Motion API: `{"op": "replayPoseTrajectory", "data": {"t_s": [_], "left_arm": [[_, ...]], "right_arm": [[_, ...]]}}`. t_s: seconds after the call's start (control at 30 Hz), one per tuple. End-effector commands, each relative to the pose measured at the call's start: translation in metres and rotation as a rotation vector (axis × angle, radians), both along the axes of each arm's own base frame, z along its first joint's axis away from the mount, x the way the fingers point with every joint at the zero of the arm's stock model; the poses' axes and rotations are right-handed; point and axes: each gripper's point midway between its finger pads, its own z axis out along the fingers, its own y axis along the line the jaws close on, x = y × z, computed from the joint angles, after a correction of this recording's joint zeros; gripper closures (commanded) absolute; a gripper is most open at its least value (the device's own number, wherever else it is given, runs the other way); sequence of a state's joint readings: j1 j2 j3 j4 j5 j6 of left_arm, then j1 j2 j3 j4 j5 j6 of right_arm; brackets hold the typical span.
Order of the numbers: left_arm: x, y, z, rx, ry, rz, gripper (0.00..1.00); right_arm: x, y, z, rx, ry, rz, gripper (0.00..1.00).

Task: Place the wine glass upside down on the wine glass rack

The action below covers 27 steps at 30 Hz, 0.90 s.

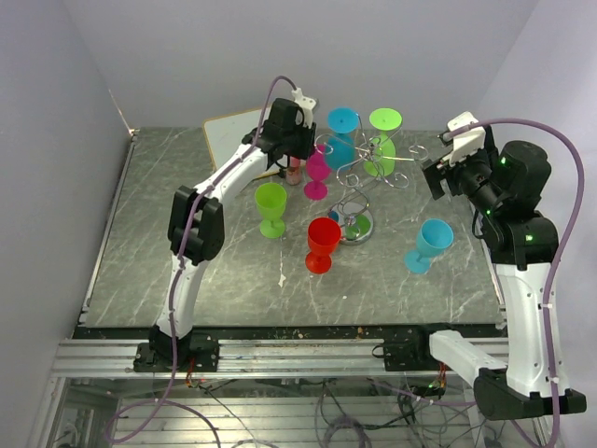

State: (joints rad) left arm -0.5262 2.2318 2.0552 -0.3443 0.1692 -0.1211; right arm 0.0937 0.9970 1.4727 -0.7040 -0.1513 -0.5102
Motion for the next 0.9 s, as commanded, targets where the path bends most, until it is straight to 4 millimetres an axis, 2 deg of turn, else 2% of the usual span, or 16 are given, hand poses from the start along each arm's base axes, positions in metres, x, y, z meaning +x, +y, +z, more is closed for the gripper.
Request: {"op": "replayPoseTrajectory", "data": {"t_s": [0.0, 0.27, 0.47, 0.7, 0.87], "left_arm": [[0.008, -0.008, 0.001, -0.005, 0.003, -0.013, 0.64], [0.009, -0.005, 0.002, 0.012, -0.014, -0.009, 0.79], [0.013, -0.007, 0.021, -0.061, -0.033, -0.008, 0.93], [0.035, 0.003, 0.056, -0.205, -0.079, 0.067, 0.93], [0.05, 0.012, 0.078, -0.213, -0.152, 0.121, 0.93]], "right_arm": [[-0.002, 0.0, 0.004, 0.034, -0.004, 0.009, 0.2], [-0.003, 0.001, 0.003, 0.059, -0.001, 0.027, 0.2], [-0.003, 0.002, 0.005, 0.064, -0.001, 0.033, 0.2], [-0.002, 0.005, 0.001, 0.065, 0.011, 0.05, 0.2], [-0.002, 0.005, 0.002, 0.067, 0.009, 0.05, 0.2]]}}
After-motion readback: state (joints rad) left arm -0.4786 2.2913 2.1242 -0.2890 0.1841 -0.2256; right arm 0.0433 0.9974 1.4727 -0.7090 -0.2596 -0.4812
